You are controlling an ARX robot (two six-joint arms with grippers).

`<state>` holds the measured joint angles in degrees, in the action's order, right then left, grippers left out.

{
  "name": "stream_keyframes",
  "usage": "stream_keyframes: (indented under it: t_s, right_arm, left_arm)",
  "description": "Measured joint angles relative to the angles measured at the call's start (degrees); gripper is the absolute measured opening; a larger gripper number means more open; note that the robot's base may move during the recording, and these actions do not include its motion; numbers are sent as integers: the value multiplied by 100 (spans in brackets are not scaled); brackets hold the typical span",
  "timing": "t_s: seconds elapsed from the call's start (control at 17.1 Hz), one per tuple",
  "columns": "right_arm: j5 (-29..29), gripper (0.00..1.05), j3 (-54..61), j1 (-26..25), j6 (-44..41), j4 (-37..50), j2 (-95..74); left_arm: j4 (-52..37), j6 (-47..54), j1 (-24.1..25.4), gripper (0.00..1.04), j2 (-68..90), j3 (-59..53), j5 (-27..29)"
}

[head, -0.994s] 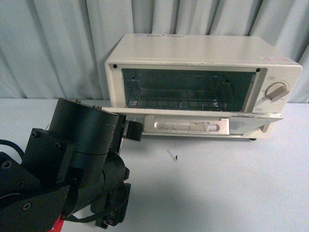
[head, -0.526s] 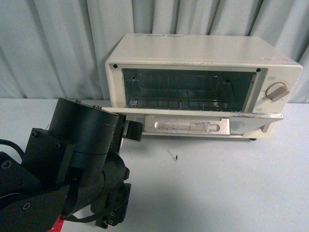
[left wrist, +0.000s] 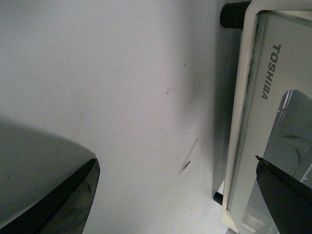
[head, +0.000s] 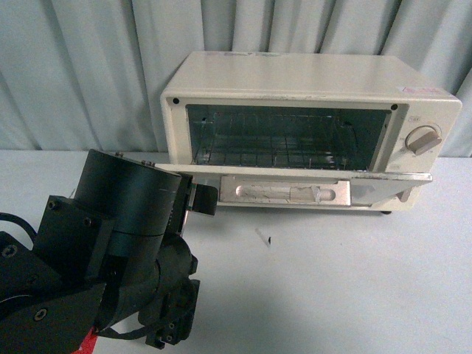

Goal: Open oven

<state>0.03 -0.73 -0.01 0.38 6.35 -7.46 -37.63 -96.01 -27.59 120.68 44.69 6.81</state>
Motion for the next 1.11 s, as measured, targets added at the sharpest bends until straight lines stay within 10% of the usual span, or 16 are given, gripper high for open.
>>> stream_keyframes:
  t_s: [0.35,0.76,1.11]
  right_arm:
    - [-2,7,7,0,-11,-662,726]
    - [-2,87,7,0,-9,-658,726]
    - [-2,98,7,0,-9,-656,726]
  left_arm:
    - [0,0,0,98,0,0,0]
    - [2,0,0,98,0,0,0]
    - [-3550,3729,940,98,186,-1851,-326]
